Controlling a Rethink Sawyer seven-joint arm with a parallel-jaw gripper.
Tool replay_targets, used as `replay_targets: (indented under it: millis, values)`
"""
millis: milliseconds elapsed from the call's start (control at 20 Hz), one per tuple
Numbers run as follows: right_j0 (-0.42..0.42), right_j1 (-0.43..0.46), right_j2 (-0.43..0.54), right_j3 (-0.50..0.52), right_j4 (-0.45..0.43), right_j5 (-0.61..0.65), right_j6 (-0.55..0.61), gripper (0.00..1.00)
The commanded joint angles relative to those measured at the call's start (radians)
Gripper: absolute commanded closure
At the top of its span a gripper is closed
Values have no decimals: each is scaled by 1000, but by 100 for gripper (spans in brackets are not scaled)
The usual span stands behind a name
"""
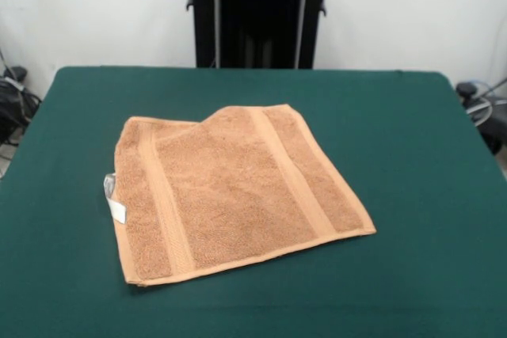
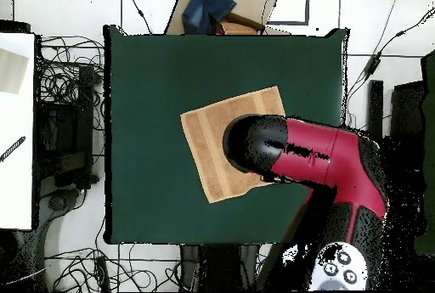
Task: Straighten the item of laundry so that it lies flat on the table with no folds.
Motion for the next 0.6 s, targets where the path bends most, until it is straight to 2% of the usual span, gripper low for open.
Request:
replay_targets:
  millis: [50,600]
  values:
    - [31,71,64,107,4,-43,15,0]
    - [13,156,88,85,27,-123,28,0]
